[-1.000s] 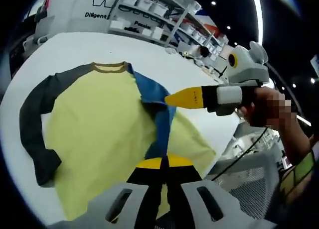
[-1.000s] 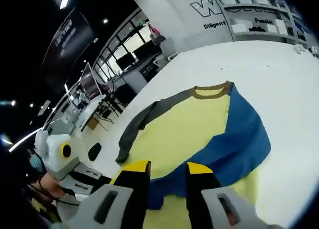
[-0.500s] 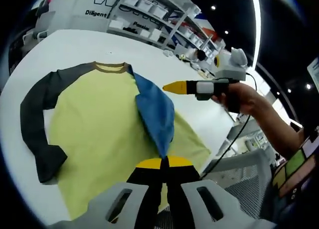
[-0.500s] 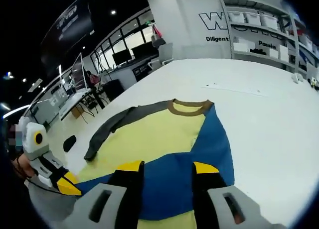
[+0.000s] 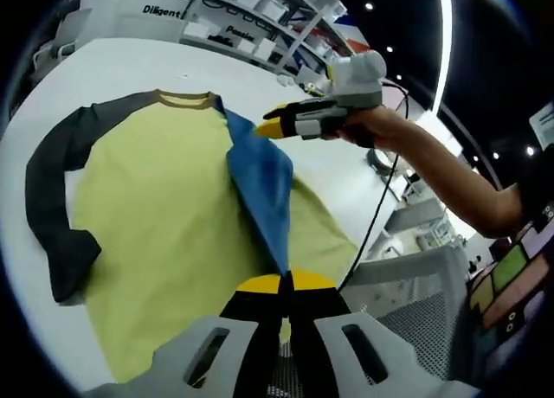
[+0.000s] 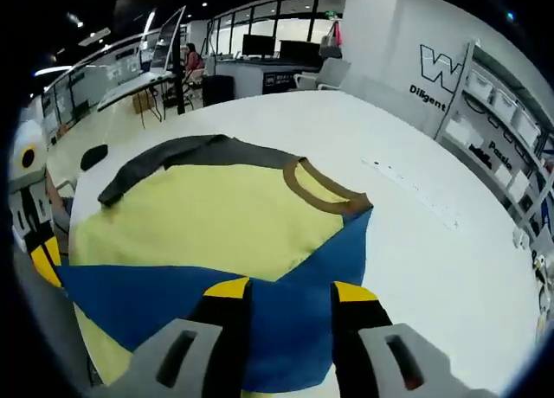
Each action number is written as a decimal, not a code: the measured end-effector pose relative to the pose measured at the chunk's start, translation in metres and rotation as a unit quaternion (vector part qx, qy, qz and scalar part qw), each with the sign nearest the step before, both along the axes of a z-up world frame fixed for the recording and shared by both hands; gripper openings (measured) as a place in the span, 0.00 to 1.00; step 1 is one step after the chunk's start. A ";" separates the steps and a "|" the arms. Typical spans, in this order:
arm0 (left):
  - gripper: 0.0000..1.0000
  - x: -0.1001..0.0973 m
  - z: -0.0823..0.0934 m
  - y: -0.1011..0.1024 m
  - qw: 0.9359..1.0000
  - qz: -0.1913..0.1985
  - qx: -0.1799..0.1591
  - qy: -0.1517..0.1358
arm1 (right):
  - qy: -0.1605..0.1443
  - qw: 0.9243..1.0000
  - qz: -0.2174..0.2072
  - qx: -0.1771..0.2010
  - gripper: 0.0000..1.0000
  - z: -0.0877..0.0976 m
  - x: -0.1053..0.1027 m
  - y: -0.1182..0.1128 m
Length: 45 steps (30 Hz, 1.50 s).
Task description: Fold the garment on the visible template until the final outline fits inside the template.
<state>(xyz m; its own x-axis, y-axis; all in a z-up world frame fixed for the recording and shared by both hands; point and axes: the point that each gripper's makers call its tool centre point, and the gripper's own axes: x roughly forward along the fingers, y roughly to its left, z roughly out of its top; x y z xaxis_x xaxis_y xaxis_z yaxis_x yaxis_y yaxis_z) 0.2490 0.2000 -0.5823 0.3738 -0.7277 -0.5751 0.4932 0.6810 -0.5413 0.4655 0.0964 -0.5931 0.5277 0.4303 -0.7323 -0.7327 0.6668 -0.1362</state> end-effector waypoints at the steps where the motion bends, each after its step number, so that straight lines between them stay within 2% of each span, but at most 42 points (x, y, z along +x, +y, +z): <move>1: 0.00 0.000 0.000 0.000 1.000 -0.001 -0.001 0.000 | 0.000 1.000 0.004 -0.005 0.28 -0.001 0.003 0.000; 5: 0.00 -0.002 0.000 -0.003 1.000 -0.004 -0.004 0.004 | 0.002 0.999 0.034 -0.030 0.24 -0.008 0.015 0.005; 8: 0.00 -0.002 -0.001 -0.004 1.000 -0.005 -0.005 0.005 | 0.014 0.998 0.036 -0.040 0.20 -0.015 0.024 0.006; 10: 0.00 -0.002 -0.001 -0.003 1.000 -0.005 -0.005 0.005 | 0.023 0.997 0.048 -0.047 0.17 -0.021 0.026 0.007; 14: 0.00 -0.001 -0.002 -0.002 1.000 -0.001 -0.005 0.006 | 0.032 0.993 0.071 -0.085 0.17 -0.032 0.025 0.004; 17: 0.00 -0.001 -0.002 -0.002 1.000 0.000 -0.005 0.006 | 0.043 0.993 0.071 -0.084 0.16 -0.038 0.025 0.003; 21: 0.00 -0.001 -0.003 -0.002 1.000 0.000 -0.004 0.007 | 0.041 0.992 0.066 -0.096 0.17 -0.043 0.029 -0.002; 24: 0.00 -0.001 -0.004 -0.002 1.000 0.002 -0.004 0.009 | 0.043 0.991 0.073 -0.100 0.12 -0.047 0.027 -0.002; 28: 0.00 -0.001 -0.005 -0.001 1.000 0.004 -0.004 0.012 | 0.045 0.992 0.072 -0.096 0.00 -0.048 0.026 -0.001; 30: 0.00 -0.001 -0.006 -0.001 1.000 0.007 -0.007 0.013 | 0.044 0.993 0.057 -0.091 0.00 -0.049 0.026 -0.002; 40: 0.00 -0.002 -0.007 0.000 1.000 0.010 -0.007 0.017 | 0.032 0.995 0.049 -0.082 0.00 -0.046 0.026 -0.004; 42: 0.00 -0.001 -0.006 0.000 1.000 0.010 -0.007 0.015 | 0.019 0.997 0.033 -0.069 0.00 -0.040 0.029 -0.006; 45: 0.00 0.000 -0.005 0.002 1.000 0.014 -0.009 0.014 | 0.006 1.000 -0.015 -0.026 0.00 -0.023 0.036 -0.012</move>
<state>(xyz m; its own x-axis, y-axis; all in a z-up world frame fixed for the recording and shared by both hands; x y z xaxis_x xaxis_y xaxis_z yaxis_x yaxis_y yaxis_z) 0.2495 0.2019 -0.5872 0.3770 -0.7274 -0.5733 0.4587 0.6844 -0.5667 0.5018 0.0839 -0.6165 0.5313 0.3758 -0.7593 -0.7139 0.6812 -0.1624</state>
